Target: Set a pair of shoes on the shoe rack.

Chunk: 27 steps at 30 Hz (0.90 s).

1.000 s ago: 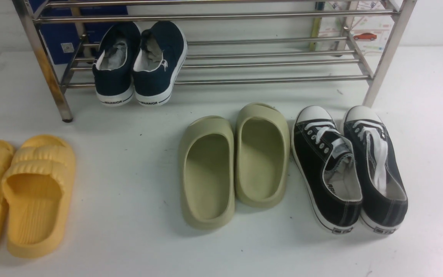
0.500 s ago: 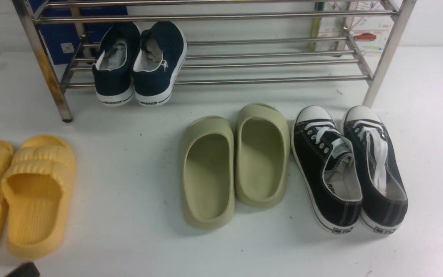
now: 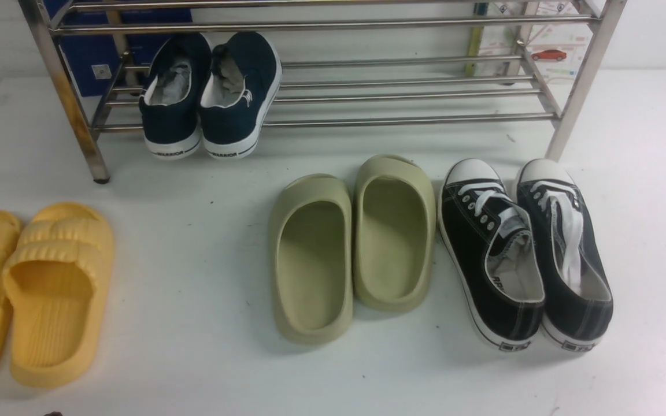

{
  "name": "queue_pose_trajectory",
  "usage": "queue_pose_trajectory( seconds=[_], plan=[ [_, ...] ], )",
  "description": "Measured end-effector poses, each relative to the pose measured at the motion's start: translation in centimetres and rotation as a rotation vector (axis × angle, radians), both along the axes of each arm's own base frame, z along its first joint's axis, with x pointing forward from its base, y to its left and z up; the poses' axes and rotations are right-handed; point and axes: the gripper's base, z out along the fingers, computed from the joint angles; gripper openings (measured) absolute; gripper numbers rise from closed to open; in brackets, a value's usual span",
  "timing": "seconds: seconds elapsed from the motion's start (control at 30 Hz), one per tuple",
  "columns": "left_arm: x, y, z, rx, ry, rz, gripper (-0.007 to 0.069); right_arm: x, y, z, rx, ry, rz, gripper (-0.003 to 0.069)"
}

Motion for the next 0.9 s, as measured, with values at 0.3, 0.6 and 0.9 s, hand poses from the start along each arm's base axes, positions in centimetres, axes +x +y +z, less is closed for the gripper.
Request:
queue_pose_trajectory(
  seconds=[0.3,0.6,0.9],
  plan=[
    [-0.03,-0.15,0.02,-0.044,0.008,-0.003,-0.0013,0.00,0.00,0.00,0.000,0.000,0.000,0.0246],
    [-0.03,-0.16,0.02,-0.047,0.009,-0.004,-0.0012,0.00,0.00,0.00,0.000,0.000,0.000,0.0246],
    [-0.03,-0.16,0.02,-0.047,0.009,-0.004,-0.0002,0.00,0.00,0.00,0.000,0.000,0.000,0.0246]
  ],
)
